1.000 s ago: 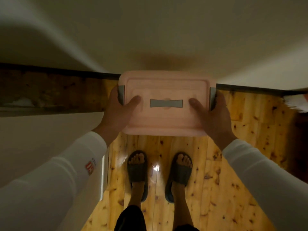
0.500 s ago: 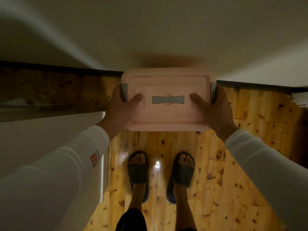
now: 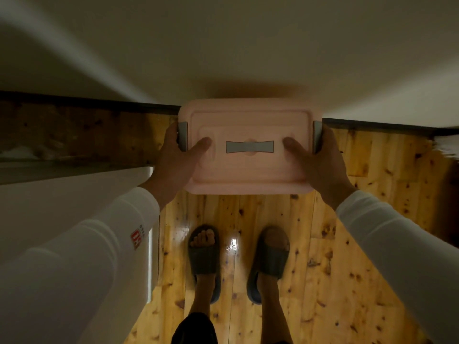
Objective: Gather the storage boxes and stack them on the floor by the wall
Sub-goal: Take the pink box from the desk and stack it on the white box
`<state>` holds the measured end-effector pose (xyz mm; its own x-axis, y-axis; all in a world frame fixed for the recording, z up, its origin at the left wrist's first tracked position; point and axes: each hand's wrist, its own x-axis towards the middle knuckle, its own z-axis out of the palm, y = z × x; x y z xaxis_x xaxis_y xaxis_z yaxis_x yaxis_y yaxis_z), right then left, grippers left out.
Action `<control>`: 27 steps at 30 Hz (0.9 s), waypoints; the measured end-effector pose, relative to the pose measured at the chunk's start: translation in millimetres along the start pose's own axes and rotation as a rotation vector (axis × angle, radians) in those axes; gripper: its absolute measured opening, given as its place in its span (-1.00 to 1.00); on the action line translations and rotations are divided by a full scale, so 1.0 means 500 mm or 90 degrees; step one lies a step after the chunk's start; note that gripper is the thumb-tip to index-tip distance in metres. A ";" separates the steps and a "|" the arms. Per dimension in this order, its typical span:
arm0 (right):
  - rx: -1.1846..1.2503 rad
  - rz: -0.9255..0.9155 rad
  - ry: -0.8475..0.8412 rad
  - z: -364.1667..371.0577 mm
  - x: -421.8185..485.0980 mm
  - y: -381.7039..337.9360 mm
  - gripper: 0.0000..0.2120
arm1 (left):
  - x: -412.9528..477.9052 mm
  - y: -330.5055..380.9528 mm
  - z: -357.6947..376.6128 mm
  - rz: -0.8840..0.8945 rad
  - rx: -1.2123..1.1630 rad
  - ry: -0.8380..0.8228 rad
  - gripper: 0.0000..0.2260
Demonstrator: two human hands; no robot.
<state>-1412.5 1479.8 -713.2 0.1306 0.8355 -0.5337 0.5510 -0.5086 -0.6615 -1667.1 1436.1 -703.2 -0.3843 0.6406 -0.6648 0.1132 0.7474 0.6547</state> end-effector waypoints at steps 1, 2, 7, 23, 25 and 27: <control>0.005 0.002 -0.002 -0.001 -0.001 0.001 -0.33 | 0.000 0.000 0.001 -0.005 -0.004 0.001 -0.36; 0.010 0.004 -0.004 -0.002 -0.001 0.001 -0.32 | 0.000 0.001 0.002 -0.009 -0.009 0.002 -0.36; 0.053 0.011 -0.002 -0.010 -0.010 0.008 -0.32 | -0.003 0.008 0.003 0.007 0.008 0.000 -0.34; 0.095 0.033 0.012 -0.078 -0.097 0.009 -0.22 | -0.134 0.047 -0.015 0.325 0.245 0.089 -0.45; 0.087 0.028 0.007 -0.086 -0.122 -0.002 -0.22 | -0.174 0.055 -0.008 0.335 0.233 0.047 -0.45; 0.081 0.022 0.009 -0.096 -0.149 -0.016 -0.23 | -0.209 0.061 0.000 0.340 0.224 0.021 -0.46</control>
<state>-1387.3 1431.7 -642.8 0.1603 0.8192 -0.5506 0.4371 -0.5591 -0.7046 -1623.5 1391.9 -613.5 -0.2187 0.9390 -0.2655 0.5890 0.3440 0.7313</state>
